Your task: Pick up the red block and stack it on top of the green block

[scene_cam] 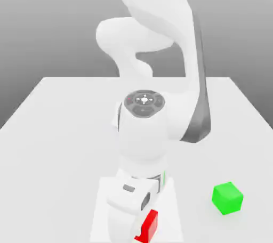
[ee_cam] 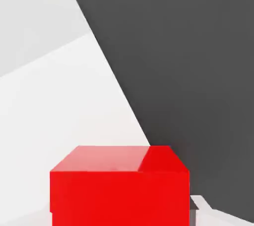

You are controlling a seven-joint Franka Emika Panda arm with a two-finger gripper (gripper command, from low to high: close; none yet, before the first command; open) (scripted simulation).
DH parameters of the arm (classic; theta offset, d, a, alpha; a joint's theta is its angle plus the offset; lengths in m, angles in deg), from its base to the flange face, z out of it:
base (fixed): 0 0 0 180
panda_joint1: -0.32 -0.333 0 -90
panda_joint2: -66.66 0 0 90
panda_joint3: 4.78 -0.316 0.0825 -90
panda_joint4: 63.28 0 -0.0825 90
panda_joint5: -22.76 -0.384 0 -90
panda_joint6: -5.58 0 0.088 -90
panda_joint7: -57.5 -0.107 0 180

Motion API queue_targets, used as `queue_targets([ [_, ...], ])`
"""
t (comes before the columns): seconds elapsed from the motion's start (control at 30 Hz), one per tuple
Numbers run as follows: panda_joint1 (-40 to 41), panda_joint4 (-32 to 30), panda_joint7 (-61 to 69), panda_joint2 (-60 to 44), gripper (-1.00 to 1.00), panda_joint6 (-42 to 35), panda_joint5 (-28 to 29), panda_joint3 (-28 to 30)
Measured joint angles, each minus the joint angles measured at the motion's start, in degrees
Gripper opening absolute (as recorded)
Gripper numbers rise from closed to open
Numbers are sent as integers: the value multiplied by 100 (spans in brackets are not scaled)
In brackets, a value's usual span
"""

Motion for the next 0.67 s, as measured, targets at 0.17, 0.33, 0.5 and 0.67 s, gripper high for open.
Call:
queue_targets([
  [0.17,-257,-164,-363,889,-100,-714,496,291],
  [0.33,-1072,-490,-570,1521,-100,-1017,909,-381],
  [0.5,-1822,-696,-653,1541,-100,-782,1123,-833],
  [0.67,-1811,-682,-631,995,100,-251,1095,-857],
])
